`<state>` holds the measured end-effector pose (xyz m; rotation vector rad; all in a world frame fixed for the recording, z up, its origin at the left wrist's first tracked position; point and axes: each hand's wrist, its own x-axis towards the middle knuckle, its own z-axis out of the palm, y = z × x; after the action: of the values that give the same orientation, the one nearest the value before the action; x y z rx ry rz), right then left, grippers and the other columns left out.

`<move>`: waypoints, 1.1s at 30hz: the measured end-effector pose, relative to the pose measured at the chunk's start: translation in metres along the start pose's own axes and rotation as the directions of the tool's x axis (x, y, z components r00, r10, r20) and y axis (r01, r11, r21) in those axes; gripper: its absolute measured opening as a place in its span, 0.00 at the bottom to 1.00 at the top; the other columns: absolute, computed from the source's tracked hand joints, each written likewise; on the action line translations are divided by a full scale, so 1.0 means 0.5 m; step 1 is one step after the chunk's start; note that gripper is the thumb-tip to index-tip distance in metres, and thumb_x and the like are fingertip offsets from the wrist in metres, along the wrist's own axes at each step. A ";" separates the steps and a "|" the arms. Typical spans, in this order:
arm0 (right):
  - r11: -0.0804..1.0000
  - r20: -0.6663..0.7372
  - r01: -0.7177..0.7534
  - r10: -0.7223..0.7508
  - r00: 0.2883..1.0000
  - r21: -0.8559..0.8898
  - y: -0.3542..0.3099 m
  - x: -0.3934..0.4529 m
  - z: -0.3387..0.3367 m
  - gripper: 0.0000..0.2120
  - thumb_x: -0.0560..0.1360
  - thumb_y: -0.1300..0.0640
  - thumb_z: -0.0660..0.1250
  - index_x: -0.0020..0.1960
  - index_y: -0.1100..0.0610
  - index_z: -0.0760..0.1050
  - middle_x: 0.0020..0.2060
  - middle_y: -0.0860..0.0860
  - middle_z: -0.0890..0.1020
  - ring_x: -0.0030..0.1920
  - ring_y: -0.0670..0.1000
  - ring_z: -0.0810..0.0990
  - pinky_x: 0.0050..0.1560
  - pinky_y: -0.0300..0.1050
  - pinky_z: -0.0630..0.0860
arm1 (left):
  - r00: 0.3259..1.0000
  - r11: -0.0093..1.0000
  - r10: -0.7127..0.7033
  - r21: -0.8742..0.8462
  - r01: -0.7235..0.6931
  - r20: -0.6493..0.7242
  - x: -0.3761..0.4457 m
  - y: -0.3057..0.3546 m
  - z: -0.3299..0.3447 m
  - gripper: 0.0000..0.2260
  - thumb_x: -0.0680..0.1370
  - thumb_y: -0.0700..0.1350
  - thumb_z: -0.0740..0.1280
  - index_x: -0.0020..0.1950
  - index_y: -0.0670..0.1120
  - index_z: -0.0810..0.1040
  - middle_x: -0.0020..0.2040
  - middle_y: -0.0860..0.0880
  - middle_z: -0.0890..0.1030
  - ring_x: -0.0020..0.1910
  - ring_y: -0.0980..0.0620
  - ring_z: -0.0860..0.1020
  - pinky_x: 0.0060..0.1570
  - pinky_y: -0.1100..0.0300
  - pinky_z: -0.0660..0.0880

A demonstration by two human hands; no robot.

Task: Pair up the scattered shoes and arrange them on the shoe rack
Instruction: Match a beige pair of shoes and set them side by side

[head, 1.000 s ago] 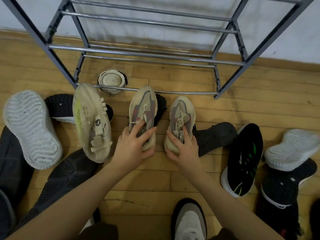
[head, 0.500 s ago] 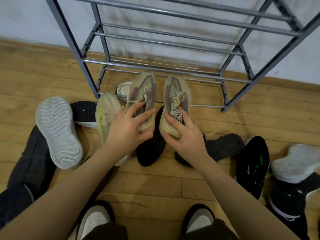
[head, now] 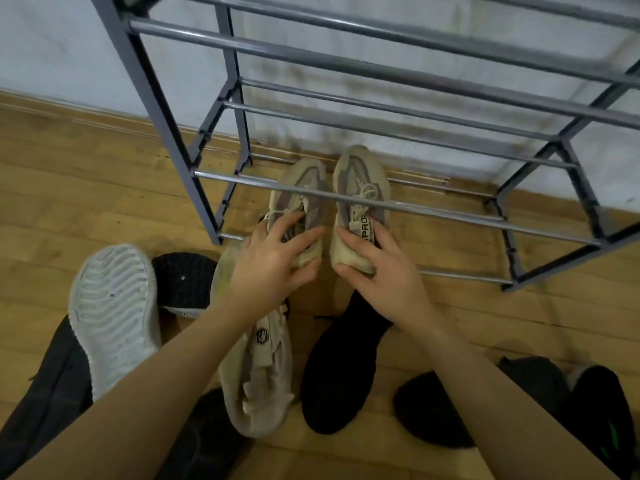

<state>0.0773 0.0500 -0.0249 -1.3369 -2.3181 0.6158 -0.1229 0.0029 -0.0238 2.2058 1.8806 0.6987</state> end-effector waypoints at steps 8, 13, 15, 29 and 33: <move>0.999 0.046 -0.051 0.051 0.998 -0.006 0.015 0.110 0.042 0.24 0.74 0.42 0.64 0.68 0.37 0.64 0.70 0.48 0.65 0.69 0.56 0.62 0.62 0.50 0.67 | 1.000 0.997 -0.012 0.072 0.012 0.006 0.083 -0.092 0.035 0.21 0.74 0.57 0.57 0.65 0.54 0.69 0.61 0.40 0.74 0.52 0.30 0.73 0.43 0.37 0.75; 0.994 0.013 -0.105 0.104 0.994 0.028 0.001 0.153 0.082 0.23 0.74 0.45 0.66 0.68 0.44 0.69 0.69 0.51 0.68 0.70 0.56 0.60 0.65 0.47 0.62 | 0.997 0.997 -0.041 0.069 0.036 0.062 0.117 -0.134 0.054 0.22 0.73 0.57 0.57 0.61 0.48 0.76 0.65 0.38 0.72 0.56 0.27 0.72 0.50 0.34 0.73; 0.996 0.045 -0.087 0.086 0.995 0.021 0.012 0.158 0.103 0.23 0.75 0.47 0.66 0.69 0.43 0.67 0.71 0.50 0.65 0.71 0.57 0.58 0.67 0.49 0.61 | 0.990 0.997 -0.031 0.076 0.021 0.138 0.121 -0.152 0.063 0.22 0.74 0.57 0.59 0.65 0.50 0.73 0.68 0.37 0.67 0.61 0.26 0.67 0.54 0.33 0.70; 0.997 -0.031 -0.064 0.063 0.998 -0.042 0.033 0.116 0.161 0.18 0.78 0.51 0.62 0.68 0.49 0.70 0.69 0.61 0.67 0.64 0.67 0.66 0.62 0.62 0.68 | 0.987 0.993 -0.112 0.050 0.107 0.116 0.074 -0.155 0.095 0.24 0.73 0.49 0.70 0.69 0.54 0.70 0.69 0.38 0.65 0.58 0.31 0.71 0.47 0.38 0.76; 0.997 -0.076 -0.056 0.052 0.996 -0.050 0.029 0.107 0.158 0.18 0.77 0.51 0.59 0.65 0.51 0.74 0.67 0.62 0.69 0.62 0.68 0.69 0.58 0.61 0.70 | 0.991 0.995 -0.092 0.056 0.087 0.094 0.071 -0.139 0.098 0.22 0.74 0.46 0.70 0.67 0.51 0.73 0.69 0.38 0.65 0.61 0.30 0.69 0.46 0.38 0.77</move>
<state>0.0202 0.0895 -0.0919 -1.4262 -2.2587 0.5160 -0.1596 0.0593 -0.0868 2.1286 1.9569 0.5244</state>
